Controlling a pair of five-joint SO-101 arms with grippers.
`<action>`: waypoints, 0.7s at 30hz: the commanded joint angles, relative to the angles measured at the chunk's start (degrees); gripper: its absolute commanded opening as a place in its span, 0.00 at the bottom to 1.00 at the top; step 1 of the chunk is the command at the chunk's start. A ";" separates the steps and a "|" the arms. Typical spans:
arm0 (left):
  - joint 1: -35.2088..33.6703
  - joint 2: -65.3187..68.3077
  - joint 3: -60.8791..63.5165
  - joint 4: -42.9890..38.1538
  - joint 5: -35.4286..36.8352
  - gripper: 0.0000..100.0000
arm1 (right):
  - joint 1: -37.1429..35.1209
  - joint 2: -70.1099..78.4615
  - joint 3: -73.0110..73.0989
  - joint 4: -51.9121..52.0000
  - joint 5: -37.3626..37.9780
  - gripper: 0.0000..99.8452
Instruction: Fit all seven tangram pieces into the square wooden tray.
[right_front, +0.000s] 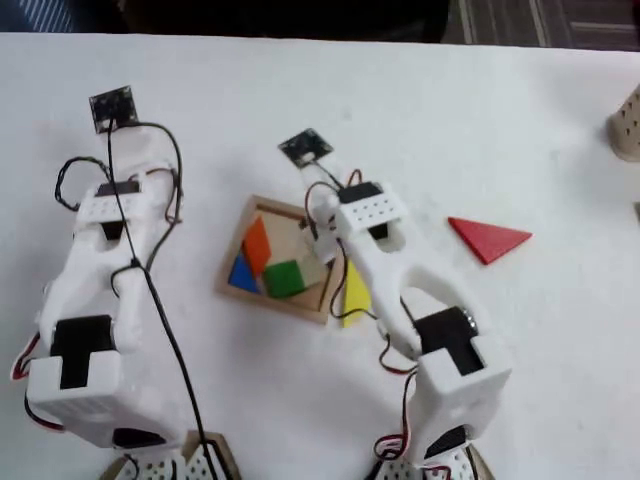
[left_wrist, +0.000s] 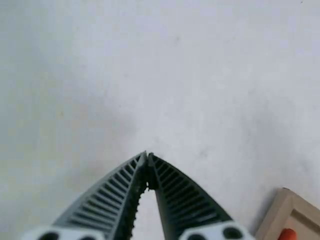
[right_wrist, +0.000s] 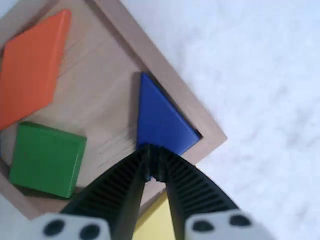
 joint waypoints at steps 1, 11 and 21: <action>0.40 -0.40 -2.64 -1.32 0.09 0.02 | 2.77 1.54 -4.66 3.30 0.70 0.02; 0.40 -0.40 -2.73 -1.41 0.09 0.02 | -0.84 -2.86 -10.81 10.07 0.09 0.02; 0.40 -0.40 -2.81 -1.41 0.00 0.02 | -13.32 -2.42 -7.21 -8.13 0.70 0.02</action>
